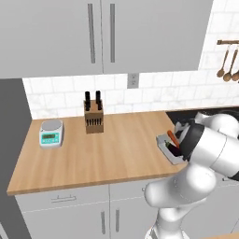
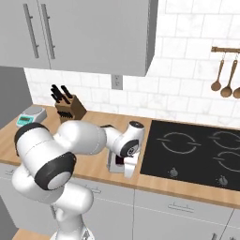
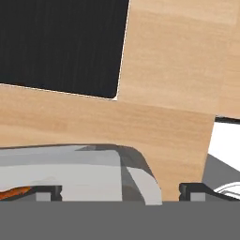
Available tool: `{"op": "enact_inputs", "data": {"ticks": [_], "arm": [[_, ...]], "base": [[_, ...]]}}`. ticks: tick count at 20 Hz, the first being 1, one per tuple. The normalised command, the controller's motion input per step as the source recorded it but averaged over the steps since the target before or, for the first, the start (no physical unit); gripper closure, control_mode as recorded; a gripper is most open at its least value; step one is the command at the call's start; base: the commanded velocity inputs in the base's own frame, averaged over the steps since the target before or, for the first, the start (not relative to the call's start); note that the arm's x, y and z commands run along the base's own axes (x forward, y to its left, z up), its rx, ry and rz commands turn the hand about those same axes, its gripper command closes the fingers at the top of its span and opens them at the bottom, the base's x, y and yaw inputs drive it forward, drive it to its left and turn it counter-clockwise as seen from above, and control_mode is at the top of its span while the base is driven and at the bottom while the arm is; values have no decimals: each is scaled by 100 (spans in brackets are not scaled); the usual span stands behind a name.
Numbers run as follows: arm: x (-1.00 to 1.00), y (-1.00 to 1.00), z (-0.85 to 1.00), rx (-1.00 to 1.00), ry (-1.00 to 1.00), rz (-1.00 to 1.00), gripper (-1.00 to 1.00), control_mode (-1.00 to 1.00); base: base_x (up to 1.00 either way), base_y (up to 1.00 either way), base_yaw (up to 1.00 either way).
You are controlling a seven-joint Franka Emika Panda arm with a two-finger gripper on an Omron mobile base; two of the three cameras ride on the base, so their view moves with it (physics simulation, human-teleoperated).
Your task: Take the meat container that has the fish and place it on the second highest rack of the freezer. Then take the vegetable container that has the eggplant and carrot and place it on the highest rack of the freezer.
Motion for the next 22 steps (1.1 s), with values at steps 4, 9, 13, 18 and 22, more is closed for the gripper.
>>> {"op": "enact_inputs", "data": {"ticks": [4, 9, 13, 18, 22], "arm": [[0, 16, -69, 0, 2, 0, -100, -100], [0, 5, -8, 0, 0, 0, -100, -100], [0, 0, 0, 0, 0, 0, -100, -100], [0, 0, 0, 0, 0, 0, 100, -100], [0, 0, 0, 0, 0, 0, 100, -100]], "base": [[0, 0, 0], [0, 0, 0], [0, 0, 0], [0, 0, 0], [0, 0, 0]]}}
